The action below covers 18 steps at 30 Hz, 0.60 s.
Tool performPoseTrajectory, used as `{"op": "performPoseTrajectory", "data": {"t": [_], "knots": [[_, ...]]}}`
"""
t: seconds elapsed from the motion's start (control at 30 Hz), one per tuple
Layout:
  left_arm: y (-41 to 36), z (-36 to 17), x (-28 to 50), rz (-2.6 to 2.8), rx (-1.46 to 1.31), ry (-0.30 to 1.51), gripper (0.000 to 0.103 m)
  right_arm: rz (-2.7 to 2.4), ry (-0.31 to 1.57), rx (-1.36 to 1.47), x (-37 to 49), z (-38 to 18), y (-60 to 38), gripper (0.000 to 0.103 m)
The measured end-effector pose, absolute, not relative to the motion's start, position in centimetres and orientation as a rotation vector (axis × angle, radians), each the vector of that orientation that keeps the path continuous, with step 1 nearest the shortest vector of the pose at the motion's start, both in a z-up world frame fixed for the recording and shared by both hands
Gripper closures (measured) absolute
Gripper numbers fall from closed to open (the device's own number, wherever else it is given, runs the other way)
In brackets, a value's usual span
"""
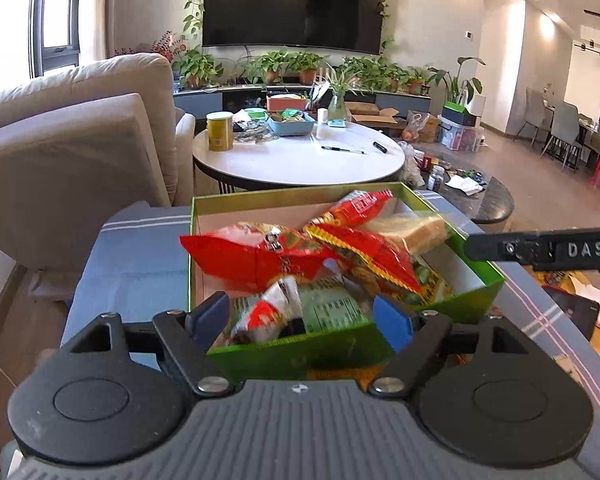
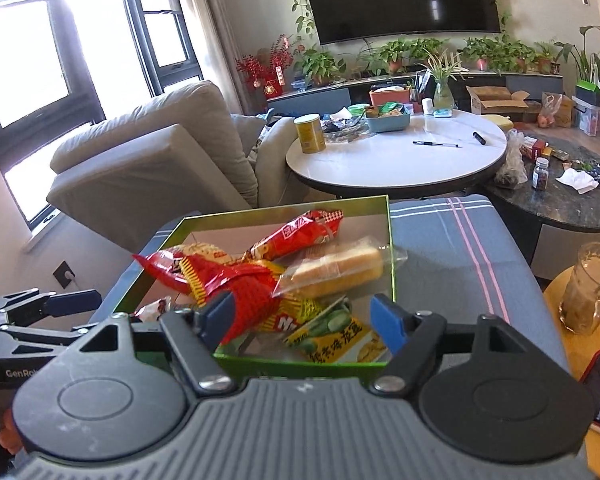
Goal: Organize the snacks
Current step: 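Grasp the brown-labelled round pastry pack with the left gripper while the right tool approaches the yellow rice-cracker pack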
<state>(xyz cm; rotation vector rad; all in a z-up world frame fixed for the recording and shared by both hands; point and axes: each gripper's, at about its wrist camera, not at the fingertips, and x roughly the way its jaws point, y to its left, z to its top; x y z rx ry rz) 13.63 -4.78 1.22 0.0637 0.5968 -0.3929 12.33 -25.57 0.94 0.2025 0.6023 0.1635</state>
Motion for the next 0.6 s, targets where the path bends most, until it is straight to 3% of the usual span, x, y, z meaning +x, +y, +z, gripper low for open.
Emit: {"op": "performPoseTrajectory", "data": {"t": [0.13, 0.6], "knots": [[-4.5, 1.2, 11.9, -0.404, 0.072, 0.599, 0.019, 0.162, 0.6, 0.211, 11.5, 1.0, -25.7, 0.011], [-4.3, -2.1, 7.7, -0.412, 0.138, 0.709, 0.017, 0.17, 0.603, 0.212, 8.3, 1.1, -25.2, 0.011]]}}
